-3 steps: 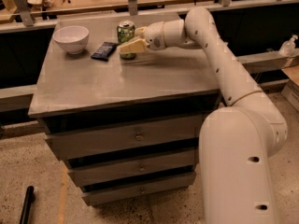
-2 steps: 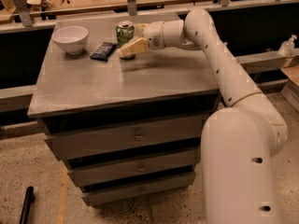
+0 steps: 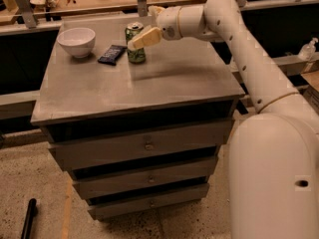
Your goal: Move green can near rxbar blueberry
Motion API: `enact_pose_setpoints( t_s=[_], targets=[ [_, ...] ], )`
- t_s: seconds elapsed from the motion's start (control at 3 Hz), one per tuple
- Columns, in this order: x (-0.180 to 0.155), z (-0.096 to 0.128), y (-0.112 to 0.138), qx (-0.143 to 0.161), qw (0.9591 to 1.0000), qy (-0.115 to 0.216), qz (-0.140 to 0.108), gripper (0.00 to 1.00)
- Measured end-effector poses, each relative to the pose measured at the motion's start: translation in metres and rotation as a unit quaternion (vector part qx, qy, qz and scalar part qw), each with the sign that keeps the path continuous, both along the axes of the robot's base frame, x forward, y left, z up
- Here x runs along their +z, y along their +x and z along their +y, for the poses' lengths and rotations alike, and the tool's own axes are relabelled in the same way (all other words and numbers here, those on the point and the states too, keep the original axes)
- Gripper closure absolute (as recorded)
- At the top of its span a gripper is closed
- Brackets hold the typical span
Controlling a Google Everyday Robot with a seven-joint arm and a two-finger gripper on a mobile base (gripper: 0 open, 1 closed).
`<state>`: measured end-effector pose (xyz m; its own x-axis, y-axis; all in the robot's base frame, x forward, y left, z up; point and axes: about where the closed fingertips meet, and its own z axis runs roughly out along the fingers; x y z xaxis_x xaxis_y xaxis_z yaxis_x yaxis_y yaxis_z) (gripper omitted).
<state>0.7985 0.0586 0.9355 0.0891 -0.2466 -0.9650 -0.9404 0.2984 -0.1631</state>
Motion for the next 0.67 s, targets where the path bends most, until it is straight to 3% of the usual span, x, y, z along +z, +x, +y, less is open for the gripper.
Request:
enact_pose_setpoints(
  t_s=[0.33,0.67],
  targets=[
    [0.0548,-0.0290,-0.0177,-0.012,0.9974,-0.047,-0.053,0.00],
    [0.0531,-0.0253,-0.0184,-0.008,0.9976,-0.046,-0.051,0.00]
  ],
)
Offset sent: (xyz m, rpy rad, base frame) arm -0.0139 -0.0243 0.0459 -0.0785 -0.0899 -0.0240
